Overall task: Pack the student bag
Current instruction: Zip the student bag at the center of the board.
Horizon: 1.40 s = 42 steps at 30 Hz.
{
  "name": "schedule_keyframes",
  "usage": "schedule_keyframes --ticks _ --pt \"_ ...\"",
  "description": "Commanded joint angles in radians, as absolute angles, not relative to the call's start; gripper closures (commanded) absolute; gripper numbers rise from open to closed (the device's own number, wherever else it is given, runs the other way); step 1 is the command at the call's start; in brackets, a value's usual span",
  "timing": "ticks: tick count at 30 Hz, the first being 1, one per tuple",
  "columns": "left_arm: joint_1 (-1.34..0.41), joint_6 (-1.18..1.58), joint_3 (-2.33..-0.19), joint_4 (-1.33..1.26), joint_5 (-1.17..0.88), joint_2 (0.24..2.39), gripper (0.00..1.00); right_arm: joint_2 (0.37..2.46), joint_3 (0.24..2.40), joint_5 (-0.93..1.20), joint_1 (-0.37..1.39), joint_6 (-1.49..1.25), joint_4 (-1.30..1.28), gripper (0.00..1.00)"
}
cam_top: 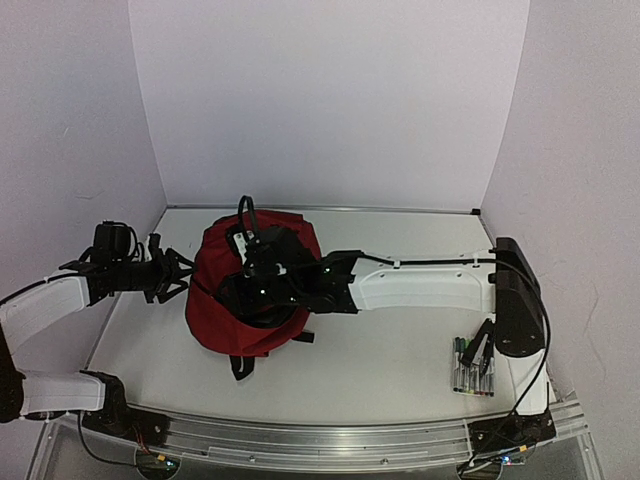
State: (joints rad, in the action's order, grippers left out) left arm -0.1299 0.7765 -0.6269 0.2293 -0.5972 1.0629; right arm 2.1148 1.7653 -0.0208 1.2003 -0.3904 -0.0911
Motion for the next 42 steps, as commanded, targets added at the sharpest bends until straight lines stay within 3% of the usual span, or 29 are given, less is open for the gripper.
schedule_keyframes --ticks 1,9,25,42 --pt "-0.132 0.826 -0.587 0.22 -0.606 1.041 0.42 2.181 1.869 0.007 1.198 -0.343 -0.125 0.54" --pt "-0.142 0.86 -0.557 0.143 -0.652 1.059 0.52 2.252 1.924 0.024 1.245 -0.324 -0.138 0.49" --pt "-0.146 0.894 -0.473 -0.057 -0.73 1.016 0.99 2.246 1.934 -0.131 1.282 -0.375 -0.137 0.48" --pt "-0.148 0.929 -0.369 -0.303 -0.743 0.873 1.0 2.213 1.96 -0.129 1.241 -0.393 -0.137 0.51"
